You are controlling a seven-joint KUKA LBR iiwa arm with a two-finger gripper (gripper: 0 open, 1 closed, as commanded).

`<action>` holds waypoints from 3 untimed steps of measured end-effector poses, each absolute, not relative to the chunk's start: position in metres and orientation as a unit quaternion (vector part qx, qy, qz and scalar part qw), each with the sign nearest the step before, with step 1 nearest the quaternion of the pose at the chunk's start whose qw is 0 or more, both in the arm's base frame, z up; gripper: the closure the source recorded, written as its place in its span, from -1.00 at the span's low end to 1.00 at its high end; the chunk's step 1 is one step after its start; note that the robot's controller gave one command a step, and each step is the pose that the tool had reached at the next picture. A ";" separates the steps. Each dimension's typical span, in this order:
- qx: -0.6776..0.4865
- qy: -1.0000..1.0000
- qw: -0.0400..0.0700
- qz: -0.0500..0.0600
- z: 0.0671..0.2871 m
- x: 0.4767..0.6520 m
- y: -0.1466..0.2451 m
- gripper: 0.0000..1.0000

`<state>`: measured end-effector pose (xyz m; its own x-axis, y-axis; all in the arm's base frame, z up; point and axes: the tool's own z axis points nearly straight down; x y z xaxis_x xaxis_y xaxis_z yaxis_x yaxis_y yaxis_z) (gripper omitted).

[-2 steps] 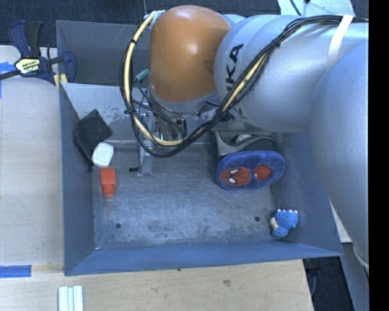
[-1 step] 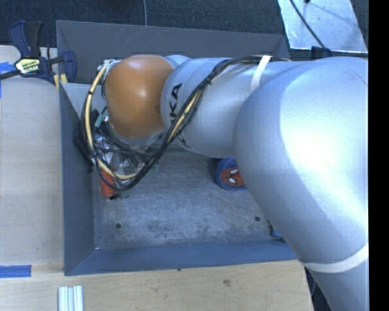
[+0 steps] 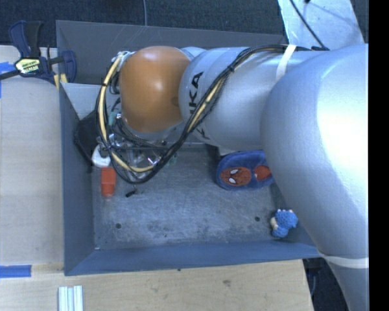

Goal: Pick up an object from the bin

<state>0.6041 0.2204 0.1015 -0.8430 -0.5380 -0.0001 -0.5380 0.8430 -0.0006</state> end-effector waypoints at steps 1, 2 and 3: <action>-0.339 0.941 0.004 0.001 0.125 0.612 0.243 -1.00; -0.481 0.876 0.001 -0.003 0.071 0.623 0.238 -1.00; -0.584 0.812 0.001 -0.004 0.073 0.616 0.238 -1.00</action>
Offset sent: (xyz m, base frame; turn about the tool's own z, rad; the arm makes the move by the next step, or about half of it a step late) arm 0.0063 0.0224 0.0220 -0.1253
